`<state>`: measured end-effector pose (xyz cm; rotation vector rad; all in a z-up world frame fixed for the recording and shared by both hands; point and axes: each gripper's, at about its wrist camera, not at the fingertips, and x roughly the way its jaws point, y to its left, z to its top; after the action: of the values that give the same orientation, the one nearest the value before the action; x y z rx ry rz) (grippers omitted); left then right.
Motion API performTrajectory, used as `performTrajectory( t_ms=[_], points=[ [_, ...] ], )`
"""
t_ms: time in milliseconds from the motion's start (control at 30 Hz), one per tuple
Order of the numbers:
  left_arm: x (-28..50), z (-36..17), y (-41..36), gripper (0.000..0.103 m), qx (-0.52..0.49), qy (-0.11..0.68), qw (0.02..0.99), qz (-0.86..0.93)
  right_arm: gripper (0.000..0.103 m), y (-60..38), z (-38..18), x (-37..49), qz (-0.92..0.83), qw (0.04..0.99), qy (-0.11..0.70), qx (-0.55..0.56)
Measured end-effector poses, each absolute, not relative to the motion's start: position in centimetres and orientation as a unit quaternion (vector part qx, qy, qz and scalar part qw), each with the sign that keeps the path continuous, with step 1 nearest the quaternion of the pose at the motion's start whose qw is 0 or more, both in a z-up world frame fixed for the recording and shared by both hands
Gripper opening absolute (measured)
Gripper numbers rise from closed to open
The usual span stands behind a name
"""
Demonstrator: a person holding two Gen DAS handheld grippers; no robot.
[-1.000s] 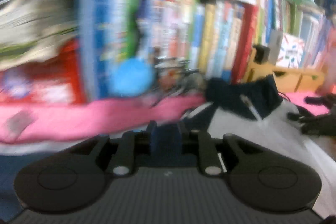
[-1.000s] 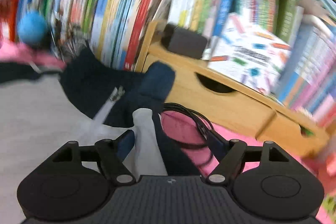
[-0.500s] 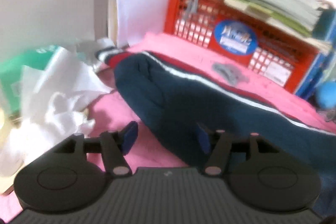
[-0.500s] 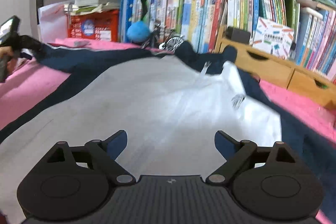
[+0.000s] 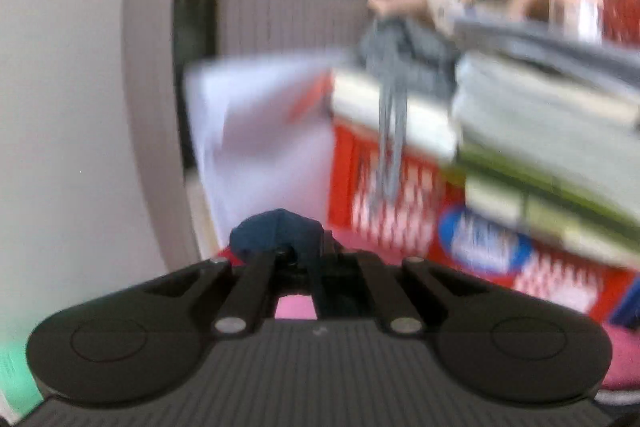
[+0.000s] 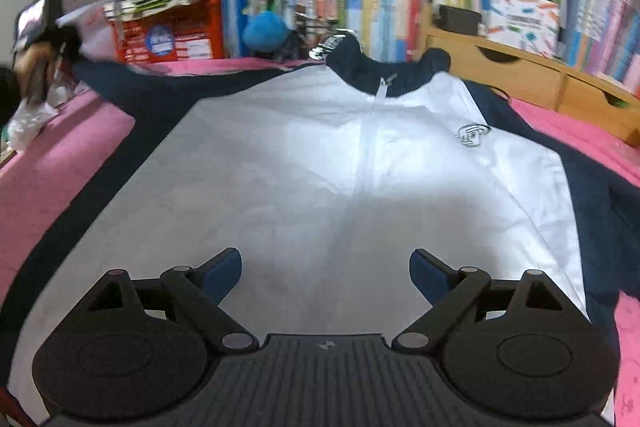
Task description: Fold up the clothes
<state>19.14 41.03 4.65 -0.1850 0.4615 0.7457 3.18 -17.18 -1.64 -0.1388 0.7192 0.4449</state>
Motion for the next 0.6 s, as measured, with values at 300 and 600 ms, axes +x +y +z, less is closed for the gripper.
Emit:
performTrajectory(
  t_ms=[300,600],
  points=[
    [19.8,-4.2,40.7,0.021,-0.028,0.416,0.832,0.367,0.092,-12.6,-1.5,2.8,0.286,0.889,0.350,-0.064],
    [11.7,0.9,28.3,0.029,0.042,0.283,0.925,0.248,0.092,-15.0,-1.9,1.3,0.261,0.900,0.347,-0.039]
  ],
)
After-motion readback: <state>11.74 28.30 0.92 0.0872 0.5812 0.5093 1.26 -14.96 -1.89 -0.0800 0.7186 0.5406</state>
